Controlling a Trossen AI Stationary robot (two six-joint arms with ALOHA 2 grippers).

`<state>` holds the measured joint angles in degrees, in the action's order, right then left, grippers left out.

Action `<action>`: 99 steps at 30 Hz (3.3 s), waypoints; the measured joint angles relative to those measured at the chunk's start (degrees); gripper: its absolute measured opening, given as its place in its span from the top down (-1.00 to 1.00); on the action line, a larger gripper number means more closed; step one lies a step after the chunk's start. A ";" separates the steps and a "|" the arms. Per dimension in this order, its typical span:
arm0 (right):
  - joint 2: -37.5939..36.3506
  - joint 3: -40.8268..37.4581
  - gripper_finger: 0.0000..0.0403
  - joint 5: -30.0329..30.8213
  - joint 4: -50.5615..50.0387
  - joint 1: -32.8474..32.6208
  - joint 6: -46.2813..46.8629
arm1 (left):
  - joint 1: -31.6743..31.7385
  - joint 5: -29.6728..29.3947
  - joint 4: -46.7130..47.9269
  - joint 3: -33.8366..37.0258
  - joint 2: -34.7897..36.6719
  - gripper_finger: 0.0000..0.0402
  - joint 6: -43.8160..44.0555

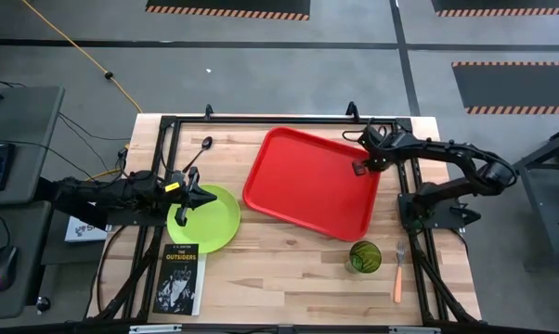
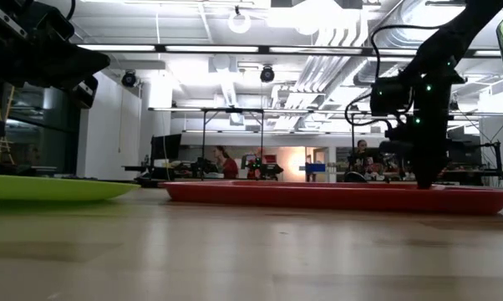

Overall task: Pick and place plate/cup/fork/spoon on tray
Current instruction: Adjust the red tray, then put the green cup on the red tray

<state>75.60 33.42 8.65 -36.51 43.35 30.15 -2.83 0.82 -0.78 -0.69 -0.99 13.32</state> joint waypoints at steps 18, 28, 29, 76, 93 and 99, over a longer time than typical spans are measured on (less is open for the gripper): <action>11.35 -0.03 1.00 13.14 20.29 3.81 15.15 | 0.00 0.02 0.00 0.00 0.00 1.00 0.00; 11.69 -0.32 1.00 18.35 29.45 4.63 33.93 | 0.00 0.02 0.00 0.00 -0.02 1.00 0.00; 11.69 -0.32 1.00 18.57 30.10 4.89 35.49 | -0.01 0.01 -0.01 0.00 -0.02 1.00 0.02; -35.43 11.36 -0.08 -54.55 36.79 -5.14 39.32 | 0.00 0.00 0.00 0.00 -0.01 1.00 0.00; -31.38 39.69 -0.08 -28.54 -47.51 -31.25 34.60 | -0.01 0.02 -0.01 0.00 0.00 1.00 0.00; -26.85 36.37 -0.08 -28.46 -41.00 -42.70 40.73 | 0.00 0.02 -0.02 0.00 0.00 1.00 0.02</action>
<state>48.75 69.78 -19.81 -77.52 0.65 70.88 -2.83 0.84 -0.80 -0.69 -0.99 13.34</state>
